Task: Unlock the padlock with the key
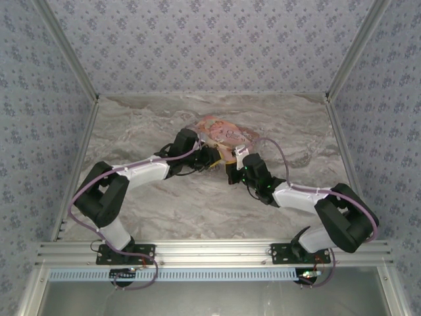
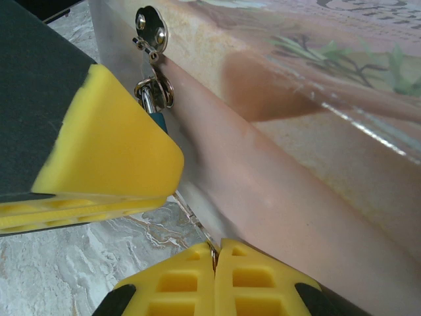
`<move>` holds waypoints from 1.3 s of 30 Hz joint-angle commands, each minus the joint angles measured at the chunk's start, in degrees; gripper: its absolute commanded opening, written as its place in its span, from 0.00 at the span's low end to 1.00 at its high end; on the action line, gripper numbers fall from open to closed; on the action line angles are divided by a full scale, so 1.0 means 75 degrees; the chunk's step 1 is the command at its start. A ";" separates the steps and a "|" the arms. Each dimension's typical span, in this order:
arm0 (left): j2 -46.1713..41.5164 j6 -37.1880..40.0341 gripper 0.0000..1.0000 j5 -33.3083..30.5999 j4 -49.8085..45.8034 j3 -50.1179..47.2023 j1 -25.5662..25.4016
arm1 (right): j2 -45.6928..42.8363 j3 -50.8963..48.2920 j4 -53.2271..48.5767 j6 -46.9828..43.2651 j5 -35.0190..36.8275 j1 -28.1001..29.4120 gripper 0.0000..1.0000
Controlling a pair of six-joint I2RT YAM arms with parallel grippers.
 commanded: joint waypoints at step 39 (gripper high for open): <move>-0.0358 -0.0113 0.12 0.0321 0.0521 0.0099 -0.0008 | 0.0308 0.0520 0.1032 0.0516 -0.0600 -0.0074 0.00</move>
